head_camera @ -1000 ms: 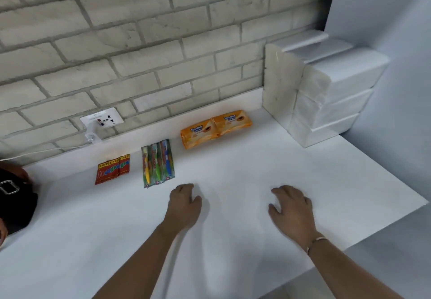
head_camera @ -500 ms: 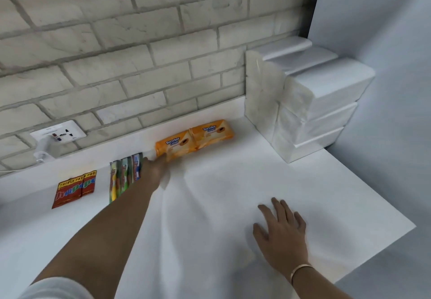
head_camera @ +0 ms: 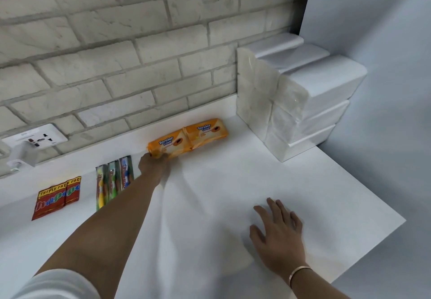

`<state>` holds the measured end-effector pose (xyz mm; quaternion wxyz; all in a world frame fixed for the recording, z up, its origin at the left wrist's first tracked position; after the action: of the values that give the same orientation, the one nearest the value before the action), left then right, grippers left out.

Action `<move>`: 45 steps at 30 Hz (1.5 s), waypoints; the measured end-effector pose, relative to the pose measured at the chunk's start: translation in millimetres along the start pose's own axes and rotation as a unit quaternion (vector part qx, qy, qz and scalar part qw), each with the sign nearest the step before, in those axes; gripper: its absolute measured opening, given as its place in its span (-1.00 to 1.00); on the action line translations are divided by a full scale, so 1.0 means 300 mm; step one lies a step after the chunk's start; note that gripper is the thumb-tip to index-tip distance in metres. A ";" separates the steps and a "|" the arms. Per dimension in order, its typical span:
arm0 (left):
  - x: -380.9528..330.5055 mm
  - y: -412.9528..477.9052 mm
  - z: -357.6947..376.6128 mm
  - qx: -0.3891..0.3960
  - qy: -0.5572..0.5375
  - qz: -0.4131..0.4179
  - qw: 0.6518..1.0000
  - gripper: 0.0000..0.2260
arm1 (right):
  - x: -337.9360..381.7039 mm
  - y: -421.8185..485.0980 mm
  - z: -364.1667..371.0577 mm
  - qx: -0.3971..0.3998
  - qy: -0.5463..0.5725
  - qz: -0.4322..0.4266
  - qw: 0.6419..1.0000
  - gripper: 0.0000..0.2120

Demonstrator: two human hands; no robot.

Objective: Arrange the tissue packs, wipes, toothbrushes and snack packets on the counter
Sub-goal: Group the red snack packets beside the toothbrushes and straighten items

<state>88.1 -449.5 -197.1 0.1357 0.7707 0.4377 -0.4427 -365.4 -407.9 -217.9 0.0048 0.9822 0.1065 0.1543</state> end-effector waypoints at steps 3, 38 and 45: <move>-0.004 0.012 0.006 0.012 -0.008 0.007 1.000 -0.63 | -0.003 0.001 0.002 -0.001 -0.007 0.000 1.000 -0.52; 0.233 -0.077 -0.254 -0.042 0.355 0.220 0.908 -0.45 | 0.009 -0.011 -0.015 -0.004 -0.035 0.001 0.999 -0.51; 0.212 -0.073 -0.214 -0.045 0.357 0.207 0.910 -0.43 | 0.002 -0.008 -0.009 0.008 -0.037 0.005 0.999 -0.51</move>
<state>121.3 -363.1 -207.4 0.0935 0.9438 0.3068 -0.0796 -366.2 -405.4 -215.4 0.0000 0.9878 0.1029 0.1172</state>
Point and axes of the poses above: each hand's wrist, its own y-axis towards the middle knuckle, its own z-axis out of the palm, x = y × z, the point moved 10 cm from there along y, towards the middle knuckle, and after that the axes turned 6 degrees about z, right-handed, at the moved point
